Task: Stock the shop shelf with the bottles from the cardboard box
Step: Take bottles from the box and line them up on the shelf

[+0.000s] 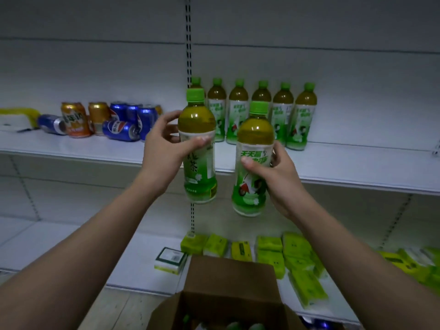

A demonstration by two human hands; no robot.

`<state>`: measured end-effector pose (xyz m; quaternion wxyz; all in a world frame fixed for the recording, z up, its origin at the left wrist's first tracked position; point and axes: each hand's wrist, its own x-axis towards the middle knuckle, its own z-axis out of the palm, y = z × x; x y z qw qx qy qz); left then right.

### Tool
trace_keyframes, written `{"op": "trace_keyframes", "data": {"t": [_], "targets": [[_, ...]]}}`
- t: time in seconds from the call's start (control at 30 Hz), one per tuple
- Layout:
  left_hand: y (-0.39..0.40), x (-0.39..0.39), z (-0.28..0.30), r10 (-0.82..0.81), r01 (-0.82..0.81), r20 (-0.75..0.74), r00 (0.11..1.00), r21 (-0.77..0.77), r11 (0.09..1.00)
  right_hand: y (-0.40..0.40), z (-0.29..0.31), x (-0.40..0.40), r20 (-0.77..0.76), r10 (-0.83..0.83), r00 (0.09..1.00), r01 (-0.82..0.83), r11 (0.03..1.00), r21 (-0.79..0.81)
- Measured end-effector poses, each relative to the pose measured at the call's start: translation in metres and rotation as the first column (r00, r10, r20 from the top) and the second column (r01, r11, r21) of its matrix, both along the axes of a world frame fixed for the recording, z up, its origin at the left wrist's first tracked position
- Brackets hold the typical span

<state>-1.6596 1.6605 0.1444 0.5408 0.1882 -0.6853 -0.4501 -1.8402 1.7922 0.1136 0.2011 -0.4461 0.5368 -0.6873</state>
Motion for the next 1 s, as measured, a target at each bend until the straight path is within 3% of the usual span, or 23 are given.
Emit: {"op": "trace_keyframes", "data": {"t": [0.27,0.47,0.6,0.83,1.0], "targets": [[-0.036,-0.03,0.059,-0.026,0.026,0.039,0.999,0.016,1.0,-0.048,0.046,-0.017,-0.025,-0.028,0.999,0.027,0.999,-0.034],[-0.061,-0.054,0.049,-0.025,0.019,0.073,0.997,0.086,0.996,-0.087,0.048,-0.024,0.005,-0.045,0.999,0.045,0.999,0.02],[-0.077,-0.062,0.038,-0.029,0.029,-0.001,1.0,0.164,0.986,-0.1,0.043,-0.032,0.004,0.009,1.0,-0.009,1.0,0.018],[-0.083,-0.064,0.029,-0.116,0.112,0.022,0.993,0.133,0.985,-0.105,0.04,-0.036,0.009,0.051,0.999,-0.052,0.998,0.035],[-0.079,-0.057,0.012,-0.092,0.074,0.243,0.966,0.083,0.994,-0.097,0.042,-0.033,-0.102,0.011,0.995,0.0,0.994,0.112]]}}
